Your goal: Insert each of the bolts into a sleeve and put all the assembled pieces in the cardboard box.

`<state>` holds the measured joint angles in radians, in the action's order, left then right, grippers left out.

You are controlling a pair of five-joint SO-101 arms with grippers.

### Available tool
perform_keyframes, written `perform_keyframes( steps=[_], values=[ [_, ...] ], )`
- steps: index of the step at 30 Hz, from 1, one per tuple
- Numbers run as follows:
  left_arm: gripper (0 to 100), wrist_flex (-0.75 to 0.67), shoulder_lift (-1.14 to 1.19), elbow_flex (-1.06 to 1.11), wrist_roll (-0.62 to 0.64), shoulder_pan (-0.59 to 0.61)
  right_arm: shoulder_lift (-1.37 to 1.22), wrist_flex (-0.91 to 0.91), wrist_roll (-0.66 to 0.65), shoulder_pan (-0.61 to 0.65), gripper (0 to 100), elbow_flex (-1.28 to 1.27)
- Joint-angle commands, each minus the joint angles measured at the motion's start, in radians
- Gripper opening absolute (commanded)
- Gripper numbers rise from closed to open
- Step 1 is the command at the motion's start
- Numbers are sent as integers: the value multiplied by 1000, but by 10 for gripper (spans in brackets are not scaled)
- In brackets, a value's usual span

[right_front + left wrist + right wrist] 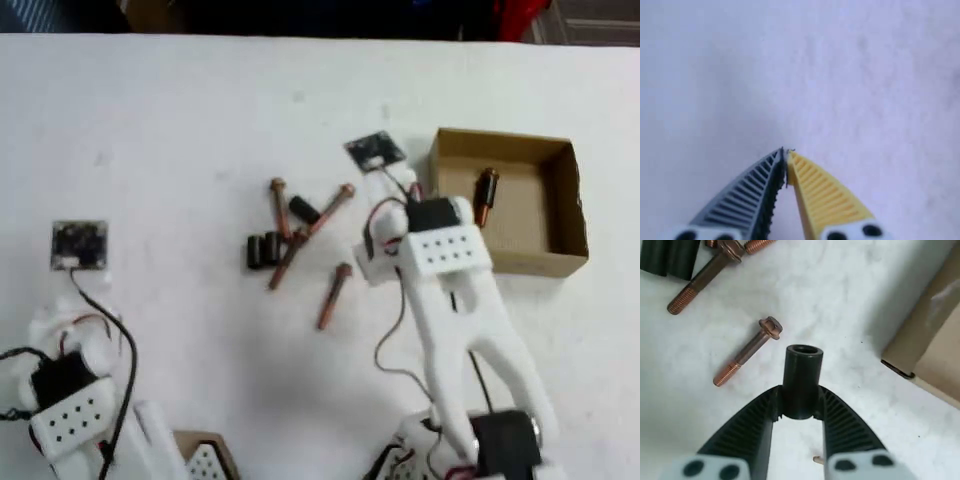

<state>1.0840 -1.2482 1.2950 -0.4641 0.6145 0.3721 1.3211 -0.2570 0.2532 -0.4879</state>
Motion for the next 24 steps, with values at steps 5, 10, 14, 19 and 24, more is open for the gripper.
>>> perform_keyframes(
  steps=[5, 10, 14, 19, 24],
  values=[
    [46, 169, -15, -222, -3, -180, 440, 120, -11, -5, 17, 3],
    [46, 272, -15, -328, -3, -277, 702, 139, -11, -7, 17, -84],
    [47, 313, -13, -382, -3, -358, 872, 133, -12, -7, 17, -190],
    [47, 319, -12, -427, -9, -414, 1004, 10, -12, -7, 17, -336],
    [46, 347, 133, -509, -11, -469, 1020, -107, -12, -7, 17, -468]
  ],
)
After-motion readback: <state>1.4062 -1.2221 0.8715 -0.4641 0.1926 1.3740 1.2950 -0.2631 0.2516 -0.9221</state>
